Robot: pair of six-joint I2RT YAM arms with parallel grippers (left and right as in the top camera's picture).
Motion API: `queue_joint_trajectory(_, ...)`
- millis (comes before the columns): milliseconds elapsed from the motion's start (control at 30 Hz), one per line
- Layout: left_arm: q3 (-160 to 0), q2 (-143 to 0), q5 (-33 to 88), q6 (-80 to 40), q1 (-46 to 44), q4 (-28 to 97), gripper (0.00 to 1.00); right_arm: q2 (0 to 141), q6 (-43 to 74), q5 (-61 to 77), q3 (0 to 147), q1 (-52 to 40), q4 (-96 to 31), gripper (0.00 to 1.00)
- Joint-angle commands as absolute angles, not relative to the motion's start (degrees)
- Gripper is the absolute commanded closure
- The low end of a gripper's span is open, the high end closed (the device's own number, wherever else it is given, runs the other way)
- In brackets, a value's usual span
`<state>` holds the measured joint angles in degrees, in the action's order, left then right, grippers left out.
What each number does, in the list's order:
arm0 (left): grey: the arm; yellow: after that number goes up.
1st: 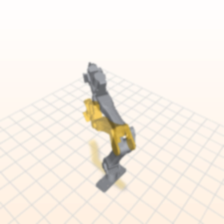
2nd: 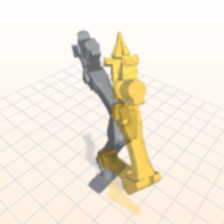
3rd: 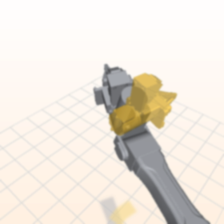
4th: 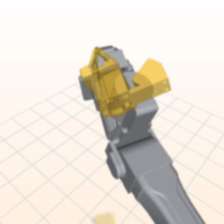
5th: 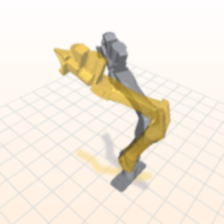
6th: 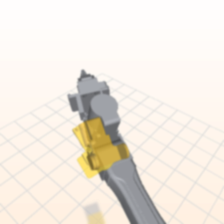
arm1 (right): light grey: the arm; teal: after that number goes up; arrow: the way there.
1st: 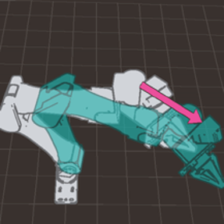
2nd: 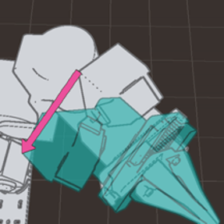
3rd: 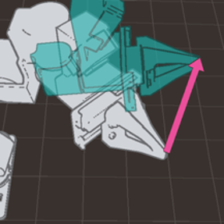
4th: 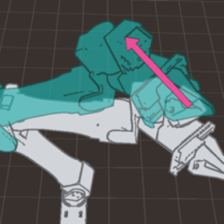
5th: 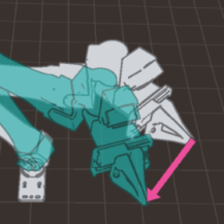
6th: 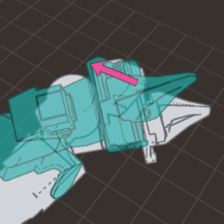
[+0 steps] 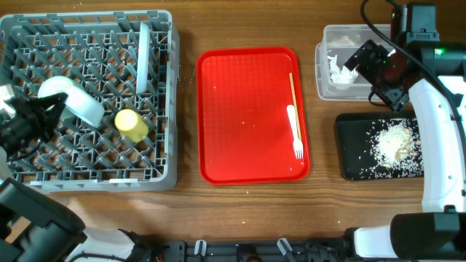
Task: Sort waste into correct bins and load items into the dishwasher rack
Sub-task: 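Lower the blue bowl upside down into the rack and release, then push the blue bowl into place in the rack with left gripper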
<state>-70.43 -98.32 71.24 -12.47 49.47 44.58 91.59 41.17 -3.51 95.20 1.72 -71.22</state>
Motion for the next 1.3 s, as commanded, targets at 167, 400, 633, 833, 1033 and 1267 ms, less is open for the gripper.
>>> queue_joint_trajectory(167,-70.0,-102.0,70.9,-10.6,47.8,40.4,0.96,90.3,42.0,-4.7,96.4,1.8,-71.1,0.00)
queue_joint_trajectory(400,-70.0,-102.5,78.1,-10.7,47.3,40.5,0.96,90.3,42.0,-4.7,96.4,1.8,-71.1,0.00)
queue_joint_trajectory(633,-70.0,-102.5,77.7,-17.3,53.5,44.9,0.96,90.3,42.0,-4.7,96.4,1.8,-71.1,0.00)
queue_joint_trajectory(833,-70.0,-102.5,71.3,-16.7,61.5,51.2,0.95,90.3,42.0,-4.7,96.4,1.8,-71.1,0.00)
queue_joint_trajectory(1033,-70.0,-102.5,70.0,-16.8,65.8,55.2,0.77,90.3,42.0,-4.7,96.4,1.8,-71.1,0.00)
queue_joint_trajectory(1267,-70.2,-102.1,67.1,-17.2,72.1,58.0,0.66,90.3,42.0,-4.7,96.4,1.8,-71.1,0.01)
